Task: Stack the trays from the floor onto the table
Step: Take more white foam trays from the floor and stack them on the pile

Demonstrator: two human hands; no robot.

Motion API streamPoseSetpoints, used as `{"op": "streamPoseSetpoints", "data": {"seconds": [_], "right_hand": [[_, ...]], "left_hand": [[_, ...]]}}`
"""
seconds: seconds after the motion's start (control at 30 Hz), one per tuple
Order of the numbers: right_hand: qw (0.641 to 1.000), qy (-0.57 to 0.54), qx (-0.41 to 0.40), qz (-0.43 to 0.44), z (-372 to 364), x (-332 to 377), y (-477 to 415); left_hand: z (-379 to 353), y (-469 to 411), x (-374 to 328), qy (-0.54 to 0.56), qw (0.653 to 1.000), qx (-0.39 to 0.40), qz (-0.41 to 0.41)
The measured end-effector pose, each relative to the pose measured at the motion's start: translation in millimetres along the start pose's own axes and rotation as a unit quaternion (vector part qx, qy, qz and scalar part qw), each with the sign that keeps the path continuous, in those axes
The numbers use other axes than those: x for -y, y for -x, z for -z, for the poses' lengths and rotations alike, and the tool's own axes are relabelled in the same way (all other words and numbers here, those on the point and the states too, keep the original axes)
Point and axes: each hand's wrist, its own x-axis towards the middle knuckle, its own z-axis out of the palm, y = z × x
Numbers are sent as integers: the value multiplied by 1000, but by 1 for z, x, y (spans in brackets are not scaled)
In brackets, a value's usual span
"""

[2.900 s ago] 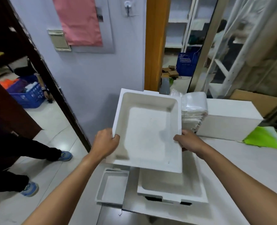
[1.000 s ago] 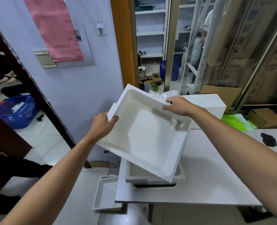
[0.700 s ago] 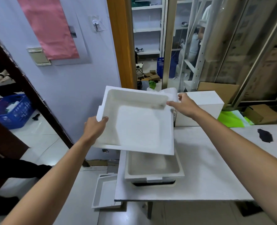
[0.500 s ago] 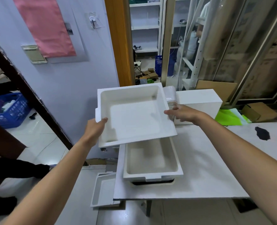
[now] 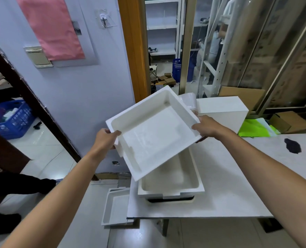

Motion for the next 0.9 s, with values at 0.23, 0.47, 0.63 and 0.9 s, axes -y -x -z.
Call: {"op": "streamPoseSetpoints", "data": {"seconds": [0.23,0.47,0.63,0.9], "right_hand": [[976,197,-13,97,15,26,1],[969,208,-40,128,15,48,3],[994,14,-74,78,2,33,11],[997,-48,-67,10,-48,16,40]], "left_hand": [[25,-4,5,-161,981,-15,-106],[4,10,7,-213,963,-2,-167],[1,20,20,-192,969,-49,-145],[-13,20,22,-92,993,-47,-60]]}}
